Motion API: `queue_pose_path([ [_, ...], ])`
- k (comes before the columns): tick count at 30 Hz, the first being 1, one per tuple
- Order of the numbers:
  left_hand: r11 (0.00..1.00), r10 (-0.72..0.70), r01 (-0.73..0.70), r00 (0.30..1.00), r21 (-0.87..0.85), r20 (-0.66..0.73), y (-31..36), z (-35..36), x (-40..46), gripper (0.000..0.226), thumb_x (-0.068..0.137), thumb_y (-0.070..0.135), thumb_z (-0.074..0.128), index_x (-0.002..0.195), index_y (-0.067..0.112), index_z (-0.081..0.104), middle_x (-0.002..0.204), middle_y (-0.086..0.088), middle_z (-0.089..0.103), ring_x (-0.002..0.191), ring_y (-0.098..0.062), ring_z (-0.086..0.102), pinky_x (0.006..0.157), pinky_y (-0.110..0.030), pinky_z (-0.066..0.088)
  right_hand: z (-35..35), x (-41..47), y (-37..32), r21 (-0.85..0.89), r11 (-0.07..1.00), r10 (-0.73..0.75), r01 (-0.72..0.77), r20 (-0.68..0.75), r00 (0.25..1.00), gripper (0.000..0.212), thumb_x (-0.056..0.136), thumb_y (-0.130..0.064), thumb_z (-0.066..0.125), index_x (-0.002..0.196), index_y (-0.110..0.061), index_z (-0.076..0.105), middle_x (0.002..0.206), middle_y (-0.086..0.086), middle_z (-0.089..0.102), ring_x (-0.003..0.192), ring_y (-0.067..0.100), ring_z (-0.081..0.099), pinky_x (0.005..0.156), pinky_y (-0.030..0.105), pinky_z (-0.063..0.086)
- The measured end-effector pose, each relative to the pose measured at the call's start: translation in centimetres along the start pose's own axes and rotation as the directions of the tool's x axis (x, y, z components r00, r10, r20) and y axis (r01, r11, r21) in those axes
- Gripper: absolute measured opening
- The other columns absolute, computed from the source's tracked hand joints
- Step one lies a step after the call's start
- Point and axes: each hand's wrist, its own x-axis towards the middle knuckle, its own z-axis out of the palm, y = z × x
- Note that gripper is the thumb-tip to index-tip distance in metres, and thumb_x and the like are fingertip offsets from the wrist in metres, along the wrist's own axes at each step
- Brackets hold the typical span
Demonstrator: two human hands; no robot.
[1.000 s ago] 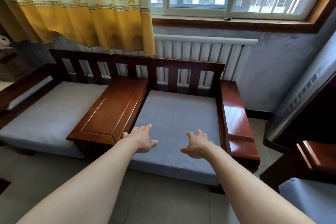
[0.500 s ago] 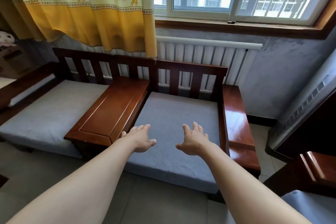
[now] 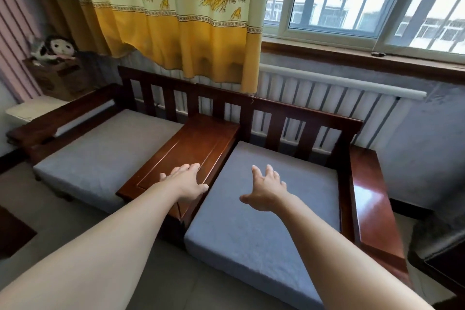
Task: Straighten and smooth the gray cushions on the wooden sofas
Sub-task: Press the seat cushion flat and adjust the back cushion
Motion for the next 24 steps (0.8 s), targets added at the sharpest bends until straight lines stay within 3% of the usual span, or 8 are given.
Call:
queue_pose_path([
  [9, 1.000, 0.014, -0.014, 0.999, 0.012, -0.043, -11.4, -6.9, 9.3, 0.070, 0.096, 0.051, 0.042, 0.153, 0.026, 0.008, 0.160, 0.000, 0.010, 0.147, -0.024, 0.011, 0.115, -0.053, 0.011, -1.7, 9.7, -14.1, -0.006, 0.999, -0.037, 0.037, -0.012, 0.999, 0.086, 0.090, -0.046, 0.058, 0.152, -0.021, 0.005, 0.159, 0.017, -0.007, 0.146, 0.034, -0.002, 0.115, 0.048, 0.012],
  [24, 0.975, -0.218, 0.215, 0.975, -0.057, -0.034, -32.7, -14.5, 21.1, 0.071, 0.096, 0.048, 0.043, 0.153, 0.024, 0.008, 0.160, -0.001, 0.013, 0.146, -0.025, 0.014, 0.113, -0.052, 0.012, 0.5, 27.0, -37.5, -0.076, 0.974, -0.210, 0.211, 0.025, 0.977, 0.083, 0.087, -0.043, 0.062, 0.151, -0.023, 0.012, 0.158, 0.016, 0.003, 0.145, 0.033, 0.009, 0.114, 0.048, 0.019],
])
